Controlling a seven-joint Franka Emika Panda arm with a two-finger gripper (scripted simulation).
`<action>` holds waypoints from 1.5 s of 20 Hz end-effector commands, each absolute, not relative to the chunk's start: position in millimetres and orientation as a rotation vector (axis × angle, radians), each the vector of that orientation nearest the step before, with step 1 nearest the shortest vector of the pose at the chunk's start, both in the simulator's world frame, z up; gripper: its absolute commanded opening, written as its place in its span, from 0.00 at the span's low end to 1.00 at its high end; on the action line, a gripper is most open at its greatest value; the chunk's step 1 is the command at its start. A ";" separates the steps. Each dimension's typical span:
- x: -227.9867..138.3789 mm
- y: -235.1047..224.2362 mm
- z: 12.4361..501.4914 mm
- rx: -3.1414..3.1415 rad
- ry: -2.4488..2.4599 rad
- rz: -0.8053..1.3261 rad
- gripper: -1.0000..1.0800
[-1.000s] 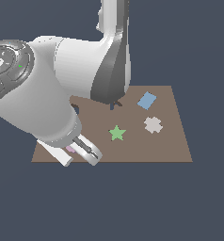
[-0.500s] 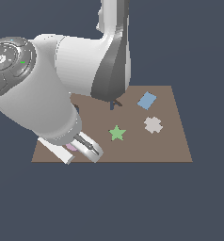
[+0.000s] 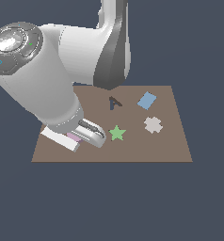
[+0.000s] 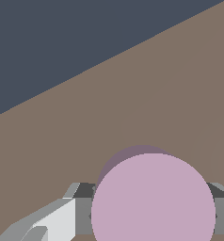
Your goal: Insert a designated object into the corresponding slot on a board.
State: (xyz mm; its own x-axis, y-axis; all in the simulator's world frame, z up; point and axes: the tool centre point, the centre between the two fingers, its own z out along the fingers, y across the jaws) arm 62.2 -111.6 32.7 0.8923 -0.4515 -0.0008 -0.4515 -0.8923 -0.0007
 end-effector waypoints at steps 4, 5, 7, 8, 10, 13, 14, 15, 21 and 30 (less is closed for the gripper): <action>38.2 -114.4 35.0 -3.099 0.513 0.000 0.00; 33.2 -115.4 35.4 -3.106 0.467 0.000 0.00; 22.9 -118.1 36.2 -3.119 0.372 0.000 0.00; 18.1 -119.7 36.5 -3.124 0.326 0.000 0.00; 9.1 -123.1 37.3 -3.132 0.239 0.000 0.00; -2.6 -128.6 38.2 -3.139 0.122 0.001 0.00; -5.9 -130.5 38.5 -3.140 0.088 0.001 0.00; -9.0 -132.3 38.8 -3.140 0.056 0.001 0.00; -22.7 -142.1 40.0 -3.140 -0.094 0.001 0.00; -30.2 -149.4 40.7 -3.136 -0.186 0.002 0.00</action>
State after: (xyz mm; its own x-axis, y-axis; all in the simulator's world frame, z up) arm -29.8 -149.0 40.3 0.9937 0.1120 -0.0017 0.1120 -0.9937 -0.0007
